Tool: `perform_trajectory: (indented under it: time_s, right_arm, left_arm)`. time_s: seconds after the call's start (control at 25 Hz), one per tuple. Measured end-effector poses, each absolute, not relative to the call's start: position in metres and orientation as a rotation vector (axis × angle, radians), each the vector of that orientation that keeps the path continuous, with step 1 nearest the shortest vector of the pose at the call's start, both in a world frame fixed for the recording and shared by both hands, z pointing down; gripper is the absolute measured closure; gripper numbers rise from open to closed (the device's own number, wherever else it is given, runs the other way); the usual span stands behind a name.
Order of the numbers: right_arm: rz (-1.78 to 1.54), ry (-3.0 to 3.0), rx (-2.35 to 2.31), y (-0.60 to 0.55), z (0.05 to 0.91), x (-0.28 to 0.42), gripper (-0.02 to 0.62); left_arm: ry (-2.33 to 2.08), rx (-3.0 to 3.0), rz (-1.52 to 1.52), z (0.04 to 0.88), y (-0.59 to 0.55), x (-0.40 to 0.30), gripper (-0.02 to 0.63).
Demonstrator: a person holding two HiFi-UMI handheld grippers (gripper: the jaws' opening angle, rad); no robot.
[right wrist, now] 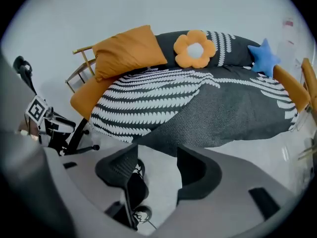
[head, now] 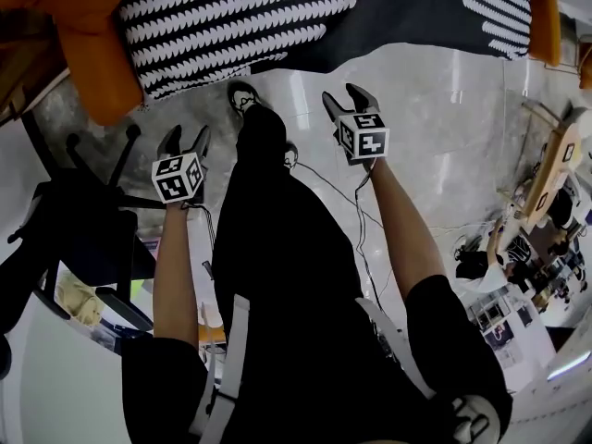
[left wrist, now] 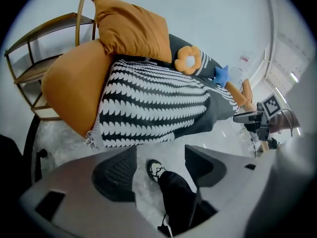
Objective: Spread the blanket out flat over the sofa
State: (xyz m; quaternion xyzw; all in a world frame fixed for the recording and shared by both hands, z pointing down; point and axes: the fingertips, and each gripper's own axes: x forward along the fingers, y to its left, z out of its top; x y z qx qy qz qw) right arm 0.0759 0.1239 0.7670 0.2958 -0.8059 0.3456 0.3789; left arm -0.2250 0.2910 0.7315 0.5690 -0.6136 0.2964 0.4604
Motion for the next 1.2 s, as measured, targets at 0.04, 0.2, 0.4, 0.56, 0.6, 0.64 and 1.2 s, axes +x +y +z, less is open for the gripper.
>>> perform_trajectory:
  time_s: [0.04,0.2,0.4,0.56,0.6,0.64,1.2]
  right_arm:
    - [0.898,-2.056,0.765,0.121,0.761,0.073,0.342]
    - [0.918,-2.040,0.775,0.107,0.732,0.061,0.385]
    - [0.946,-2.028,0.810,0.083,0.681,0.043,0.444]
    - [0.988,-2.001,0.837,0.069,0.647,0.032,0.584]
    - [1.006,-2.001,0.834,0.068,0.639,0.028,0.586]
    - [1.023,-2.007,0.828,0.067,0.631,0.024,0.586]
    - [0.832,-2.298,0.663,0.077,0.476,0.036,0.588]
  left_arm:
    - [-1.508,1.410,0.713,0.726,0.281,-0.221,0.304]
    - [-1.486,1.465,0.659,0.701,0.227,-0.194,0.305]
    - [-1.396,1.504,0.619,0.667,0.168,-0.160,0.362]
    - [-1.312,1.570,0.658,0.633,0.145,-0.132,0.563]
    - [-1.289,1.593,0.681,0.624,0.141,-0.125,0.574]
    - [-1.270,1.617,0.705,0.614,0.136,-0.119,0.579]
    - [-1.422,1.749,0.576,0.449,0.087,-0.043,0.584]
